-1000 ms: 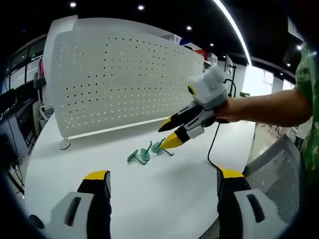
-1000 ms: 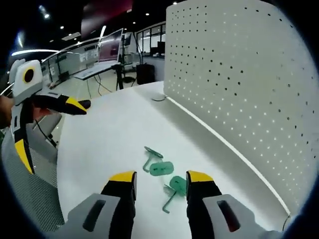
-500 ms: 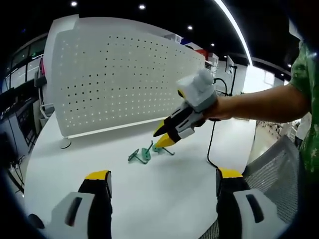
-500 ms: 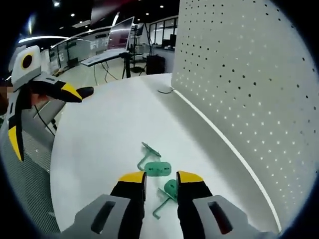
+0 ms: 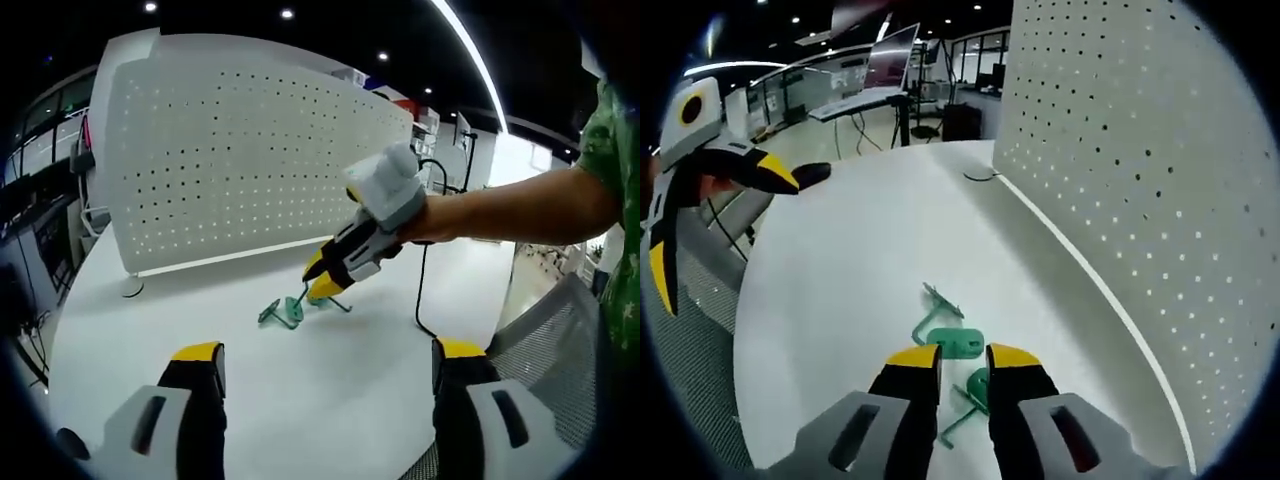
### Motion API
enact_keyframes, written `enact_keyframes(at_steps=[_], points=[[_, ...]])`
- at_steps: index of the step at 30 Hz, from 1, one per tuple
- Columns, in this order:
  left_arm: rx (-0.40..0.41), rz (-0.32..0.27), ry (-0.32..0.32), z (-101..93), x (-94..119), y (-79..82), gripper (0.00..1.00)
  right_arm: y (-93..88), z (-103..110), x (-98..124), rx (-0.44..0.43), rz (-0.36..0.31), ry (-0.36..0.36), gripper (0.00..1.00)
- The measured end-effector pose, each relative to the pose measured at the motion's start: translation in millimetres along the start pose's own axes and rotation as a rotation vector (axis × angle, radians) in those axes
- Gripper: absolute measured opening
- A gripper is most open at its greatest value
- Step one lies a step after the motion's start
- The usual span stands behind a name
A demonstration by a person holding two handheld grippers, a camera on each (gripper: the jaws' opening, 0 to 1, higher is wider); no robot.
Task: Insert the hook assembly into the mounting plate slot until the hook locks in place.
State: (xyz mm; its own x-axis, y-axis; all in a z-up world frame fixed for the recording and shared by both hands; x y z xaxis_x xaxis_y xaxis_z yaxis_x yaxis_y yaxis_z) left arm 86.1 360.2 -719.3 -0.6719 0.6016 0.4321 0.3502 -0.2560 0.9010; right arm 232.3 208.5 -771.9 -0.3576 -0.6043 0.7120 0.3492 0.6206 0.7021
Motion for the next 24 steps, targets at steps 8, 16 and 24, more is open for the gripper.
enact_keyframes(at_steps=[8, 16, 24], points=[[0.004, -0.003, 0.002, 0.9, 0.4, 0.2, 0.86, 0.6, -0.3, -1.6, 0.006, 0.004, 0.002, 0.14], [0.003, -0.001, 0.002, 0.9, 0.4, 0.0, 0.86, 0.8, 2.0, -3.5, 0.01, 0.006, 0.007, 0.1], [-0.001, 0.003, -0.001, 0.0, -0.1, -0.3, 0.86, 0.9, 2.9, -1.6, 0.01, 0.001, 0.012, 0.09]])
Point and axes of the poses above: the point that each gripper's makers call its tool centre point, and the gripper's own axes: x roughly backward along the fingers, z roughly to its left, y roughly out of its top, the point moved 7 cm from there along x, roughly backward along the fingers, and after that the axes turned 7 degrees about -x, right-handed, at the moved point
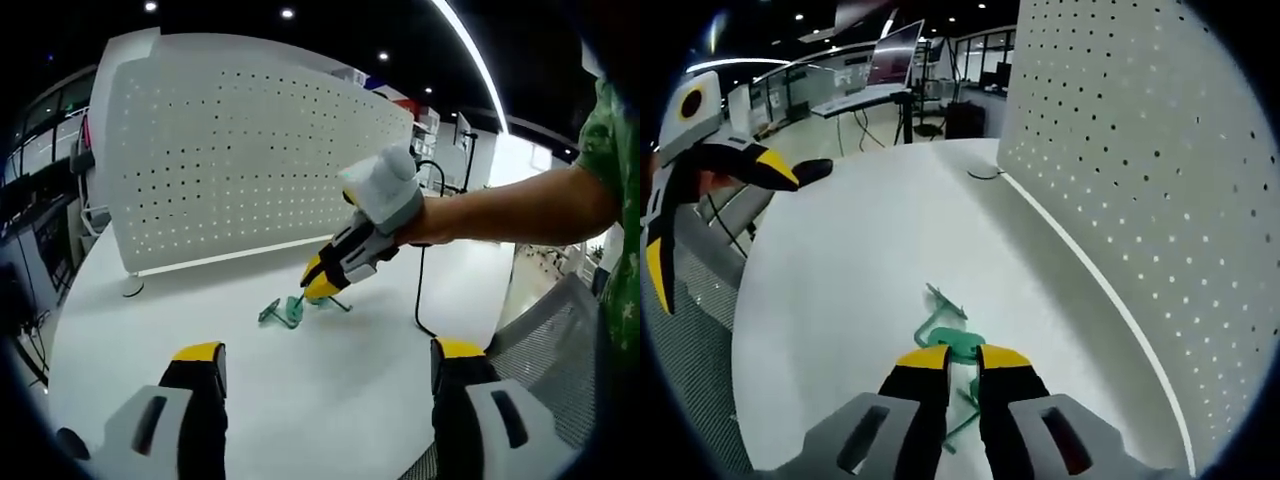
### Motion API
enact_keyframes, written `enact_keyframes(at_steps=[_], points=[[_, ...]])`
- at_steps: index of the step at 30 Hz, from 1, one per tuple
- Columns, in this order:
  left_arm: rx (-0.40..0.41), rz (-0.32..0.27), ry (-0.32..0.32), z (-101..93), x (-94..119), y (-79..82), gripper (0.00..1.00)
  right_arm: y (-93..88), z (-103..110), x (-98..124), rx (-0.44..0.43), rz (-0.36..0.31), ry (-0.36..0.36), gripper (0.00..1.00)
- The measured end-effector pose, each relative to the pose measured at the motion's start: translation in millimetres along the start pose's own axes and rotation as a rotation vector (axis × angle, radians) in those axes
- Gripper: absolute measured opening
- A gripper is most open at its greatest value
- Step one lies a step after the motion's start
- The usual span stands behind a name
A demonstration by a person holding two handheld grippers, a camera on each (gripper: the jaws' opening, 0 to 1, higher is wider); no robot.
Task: Insert the hook assembly into the mounting plate slot until the hook locks in place.
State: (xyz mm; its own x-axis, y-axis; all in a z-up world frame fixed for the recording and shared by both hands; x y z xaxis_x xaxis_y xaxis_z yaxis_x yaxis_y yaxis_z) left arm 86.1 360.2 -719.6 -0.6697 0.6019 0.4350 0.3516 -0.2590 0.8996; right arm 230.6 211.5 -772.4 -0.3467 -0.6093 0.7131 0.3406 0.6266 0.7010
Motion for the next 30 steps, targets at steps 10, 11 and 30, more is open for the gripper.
enact_keyframes(at_steps=[10, 11, 30], points=[[-0.004, 0.0, 0.0, -0.5, 0.0, 0.2, 0.86, -1.1, 1.2, 3.3, 0.002, -0.001, 0.005, 0.03], [-0.003, -0.001, 0.001, -0.4, 0.0, 0.2, 0.86, -0.6, 1.1, 3.6, -0.004, -0.003, 0.003, 0.04], [0.001, -0.007, 0.002, 1.2, 0.5, 0.7, 0.85, 13.3, 12.9, -14.7, -0.001, 0.004, -0.086, 0.11]])
Point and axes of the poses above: the point that each gripper's makers call its tool centre point, and the gripper's own axes: x roughly backward along the fingers, z roughly to its left, y roughly out of its top, the point moved 7 cm from there along x, roughly backward along the fingers, and after that the axes turned 7 degrees about -x, right-handed, at the moved point
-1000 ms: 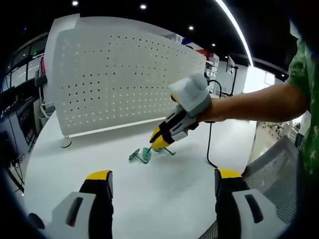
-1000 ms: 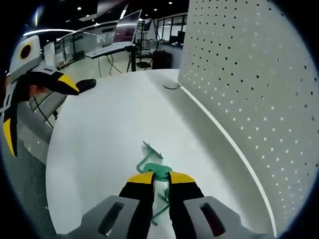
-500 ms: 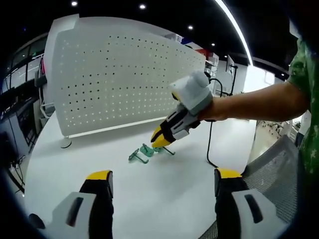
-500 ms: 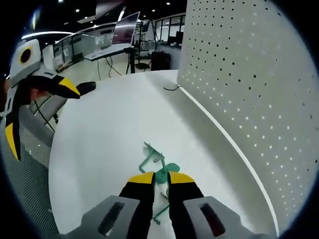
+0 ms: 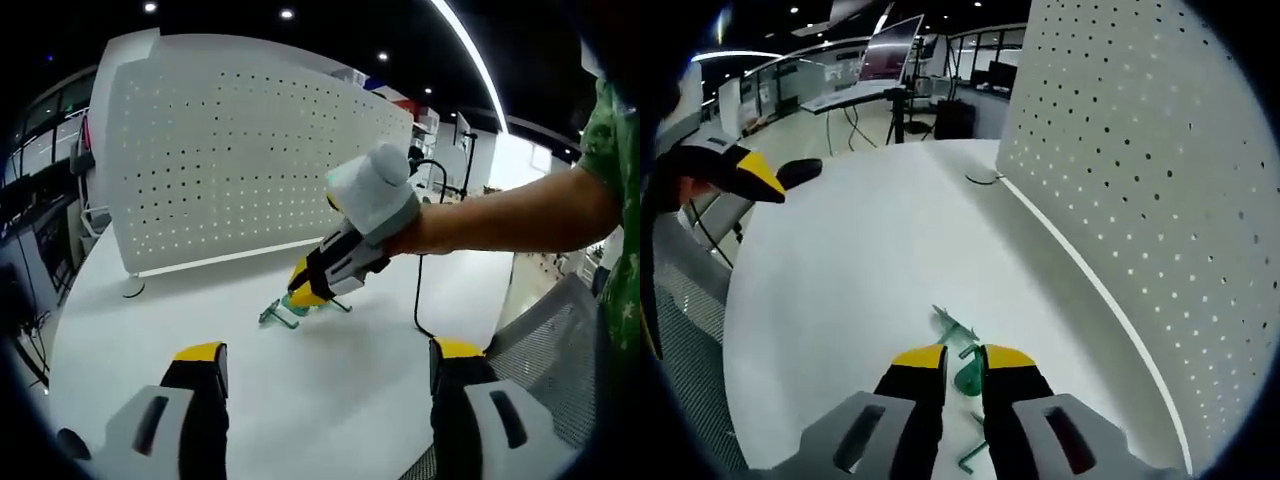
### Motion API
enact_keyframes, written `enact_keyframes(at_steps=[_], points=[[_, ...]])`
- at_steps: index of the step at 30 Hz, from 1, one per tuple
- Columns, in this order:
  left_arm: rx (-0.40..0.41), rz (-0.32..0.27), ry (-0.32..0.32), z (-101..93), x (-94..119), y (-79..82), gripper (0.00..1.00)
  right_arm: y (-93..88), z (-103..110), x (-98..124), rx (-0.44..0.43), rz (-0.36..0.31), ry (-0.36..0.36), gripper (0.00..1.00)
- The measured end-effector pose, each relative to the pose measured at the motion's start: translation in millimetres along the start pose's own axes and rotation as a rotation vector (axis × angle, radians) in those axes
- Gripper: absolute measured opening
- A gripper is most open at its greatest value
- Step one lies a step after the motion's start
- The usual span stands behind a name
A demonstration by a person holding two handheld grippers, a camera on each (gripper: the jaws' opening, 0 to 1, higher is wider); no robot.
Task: Insert the hook assembly into the mounting plate slot until the hook locks in place.
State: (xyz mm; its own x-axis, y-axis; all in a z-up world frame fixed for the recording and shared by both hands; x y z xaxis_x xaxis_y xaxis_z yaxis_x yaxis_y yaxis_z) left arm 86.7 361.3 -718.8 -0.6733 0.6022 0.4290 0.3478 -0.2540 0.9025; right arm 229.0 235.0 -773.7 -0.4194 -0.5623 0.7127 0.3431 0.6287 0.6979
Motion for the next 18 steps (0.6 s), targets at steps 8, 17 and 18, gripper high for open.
enact_keyframes(at_steps=[8, 17, 18], points=[[-0.002, 0.004, -0.01, -1.5, -0.8, -0.2, 0.85, 0.6, -5.8, 6.3, 0.017, -0.013, -0.011, 0.05], [-0.002, 0.005, -0.01, -1.8, -0.4, -0.1, 0.85, -2.4, -8.6, 9.2, 0.021, -0.01, -0.013, 0.02], [-0.002, 0.005, -0.01, -1.8, -0.4, -0.1, 0.85, -2.7, -9.0, 10.2, 0.019, -0.01, -0.011, 0.02]])
Point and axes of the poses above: the point that each gripper's makers call its tool centre point, and the gripper's own axes: x roughly backward along the fingers, z roughly to its left, y roughly out of its top, the point moved 7 cm from there along x, roughly backward along the fingers, and after that the axes turned 7 degrees about -x, right-handed, at the moved point
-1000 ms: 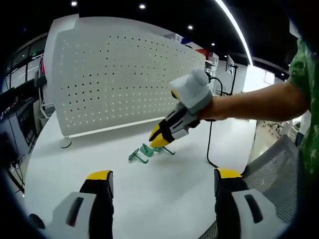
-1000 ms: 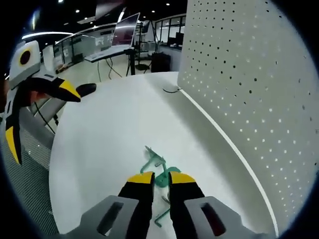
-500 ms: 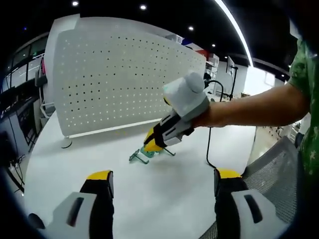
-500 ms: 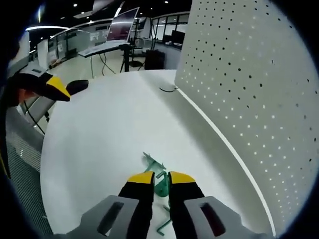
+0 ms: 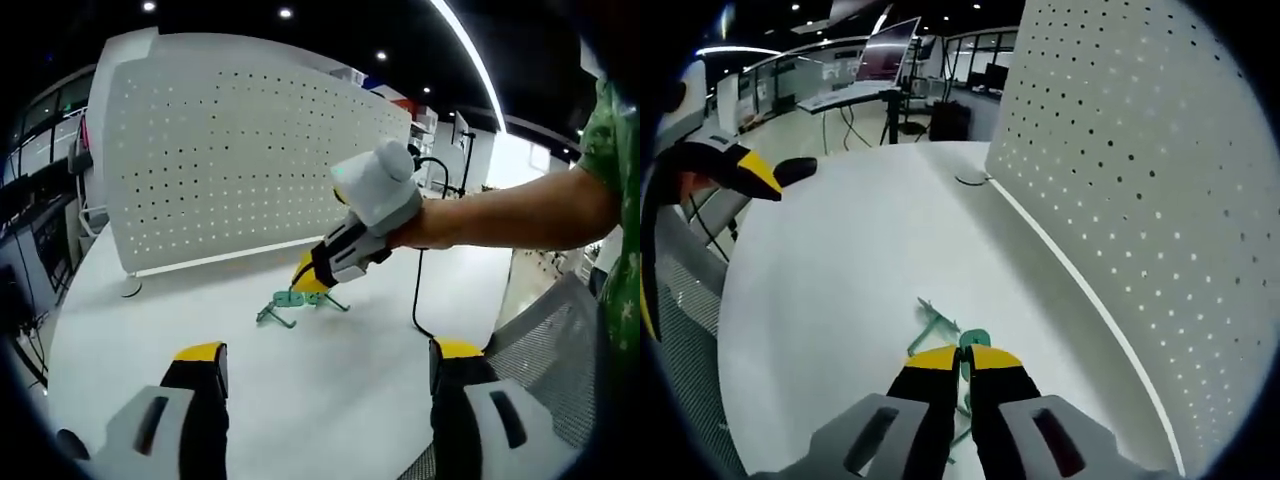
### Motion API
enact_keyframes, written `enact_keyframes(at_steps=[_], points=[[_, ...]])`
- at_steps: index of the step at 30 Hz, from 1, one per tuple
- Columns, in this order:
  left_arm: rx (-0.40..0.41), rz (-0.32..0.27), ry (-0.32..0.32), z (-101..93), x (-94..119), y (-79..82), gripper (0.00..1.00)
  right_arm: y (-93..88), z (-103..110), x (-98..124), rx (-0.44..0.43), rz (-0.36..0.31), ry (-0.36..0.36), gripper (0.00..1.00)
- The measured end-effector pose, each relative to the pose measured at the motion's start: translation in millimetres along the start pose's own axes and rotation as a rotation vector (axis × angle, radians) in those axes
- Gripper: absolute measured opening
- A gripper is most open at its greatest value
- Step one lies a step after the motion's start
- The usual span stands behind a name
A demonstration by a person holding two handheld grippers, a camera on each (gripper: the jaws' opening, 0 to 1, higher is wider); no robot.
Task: Insert the hook assembly into the mounting plate slot until the hook locks in place.
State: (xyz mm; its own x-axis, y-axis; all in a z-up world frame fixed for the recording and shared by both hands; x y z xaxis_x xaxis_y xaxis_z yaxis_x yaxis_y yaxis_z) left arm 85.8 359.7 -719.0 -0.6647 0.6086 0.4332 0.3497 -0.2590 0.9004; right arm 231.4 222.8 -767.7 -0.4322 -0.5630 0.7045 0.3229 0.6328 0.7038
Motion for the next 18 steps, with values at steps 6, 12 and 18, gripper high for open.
enact_keyframes(at_steps=[6, 12, 18], points=[[-0.003, -0.001, 0.001, 0.0, 0.3, 0.4, 0.84, 4.1, 3.8, 12.2, 0.025, -0.007, 0.045, 0.01], [-0.012, 0.001, -0.006, -1.6, -0.5, 0.5, 0.84, 6.0, 7.7, 22.5, 0.046, -0.004, 0.078, 0.0], [-0.02, 0.004, -0.008, -3.3, -0.6, 0.3, 0.83, -2.1, 3.1, 19.6, 0.011, 0.009, 0.055, 0.03]])
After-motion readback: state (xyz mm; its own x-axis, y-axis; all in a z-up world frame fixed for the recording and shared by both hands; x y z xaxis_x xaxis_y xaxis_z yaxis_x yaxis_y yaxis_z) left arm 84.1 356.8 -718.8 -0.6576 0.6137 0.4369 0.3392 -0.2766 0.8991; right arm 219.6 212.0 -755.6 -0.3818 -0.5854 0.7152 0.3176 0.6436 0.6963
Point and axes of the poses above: the point that each gripper's makers call its tool centre point, and the gripper's own axes: x roughly backward along the fingers, z roughly to its left, y roughly out of its top, the point moved 7 cm from there along x, roughly backward along the fingers, and after that the axes turned 7 degrees about -x, right-handed, at the moved point
